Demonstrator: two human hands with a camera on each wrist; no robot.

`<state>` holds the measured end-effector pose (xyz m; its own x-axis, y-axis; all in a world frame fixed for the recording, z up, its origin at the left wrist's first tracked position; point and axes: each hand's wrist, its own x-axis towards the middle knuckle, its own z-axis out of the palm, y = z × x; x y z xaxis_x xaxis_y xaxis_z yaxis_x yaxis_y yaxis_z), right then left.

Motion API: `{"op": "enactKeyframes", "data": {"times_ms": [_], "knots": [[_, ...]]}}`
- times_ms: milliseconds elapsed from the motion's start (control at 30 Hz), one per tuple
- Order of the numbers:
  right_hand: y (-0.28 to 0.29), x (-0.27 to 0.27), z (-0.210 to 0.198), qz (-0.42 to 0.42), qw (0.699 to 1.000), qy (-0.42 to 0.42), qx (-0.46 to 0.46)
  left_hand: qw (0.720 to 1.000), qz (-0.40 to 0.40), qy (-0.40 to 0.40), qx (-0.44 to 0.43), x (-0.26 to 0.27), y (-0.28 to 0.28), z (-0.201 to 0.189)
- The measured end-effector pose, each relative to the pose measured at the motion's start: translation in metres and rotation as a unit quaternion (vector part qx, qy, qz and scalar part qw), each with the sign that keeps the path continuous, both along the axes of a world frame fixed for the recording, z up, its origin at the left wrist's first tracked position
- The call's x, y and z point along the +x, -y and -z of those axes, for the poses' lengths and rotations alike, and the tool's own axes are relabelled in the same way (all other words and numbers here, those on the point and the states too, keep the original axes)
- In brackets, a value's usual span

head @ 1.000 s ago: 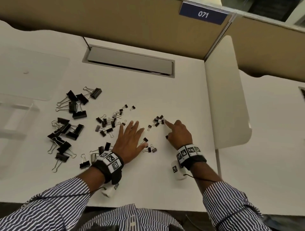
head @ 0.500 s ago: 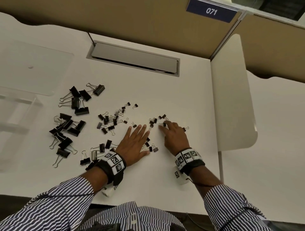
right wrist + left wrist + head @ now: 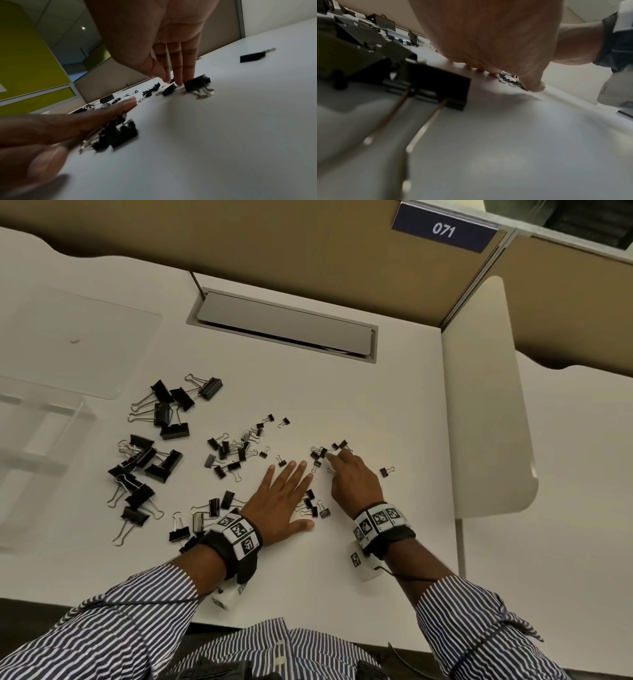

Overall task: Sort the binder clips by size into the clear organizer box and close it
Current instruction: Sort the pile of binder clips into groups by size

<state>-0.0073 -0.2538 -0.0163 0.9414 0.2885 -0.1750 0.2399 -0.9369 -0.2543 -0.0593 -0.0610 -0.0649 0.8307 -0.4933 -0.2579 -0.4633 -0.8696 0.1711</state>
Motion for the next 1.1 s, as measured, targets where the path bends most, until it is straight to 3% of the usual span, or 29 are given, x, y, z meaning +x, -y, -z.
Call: {"op": "enactKeyframes", "data": {"times_ms": [267, 433, 733, 933, 1100], "knots": [[-0.001, 0.014, -0.002, 0.028, 0.999, 0.017, 0.011, 1.000, 0.009, -0.021, -0.010, 0.001, -0.002, -0.002], [-0.001, 0.017, 0.000, -0.004, 1.000, 0.006, -0.012, 1.000, 0.010, -0.026, -0.009, 0.002, -0.002, -0.002], [0.025, 0.025, -0.010, 0.115, 0.992, 0.016, 0.056, 0.999, 0.013, -0.035, -0.005, 0.001, -0.002, -0.005], [0.031, 0.024, -0.014, 0.039, 0.997, -0.051, -0.031, 0.999, 0.015, -0.043, -0.005, 0.003, -0.003, -0.007], [0.034, 0.002, -0.007, 0.043, 0.999, -0.027, -0.003, 0.999, 0.014, -0.035, -0.012, 0.002, -0.003, -0.005]]}}
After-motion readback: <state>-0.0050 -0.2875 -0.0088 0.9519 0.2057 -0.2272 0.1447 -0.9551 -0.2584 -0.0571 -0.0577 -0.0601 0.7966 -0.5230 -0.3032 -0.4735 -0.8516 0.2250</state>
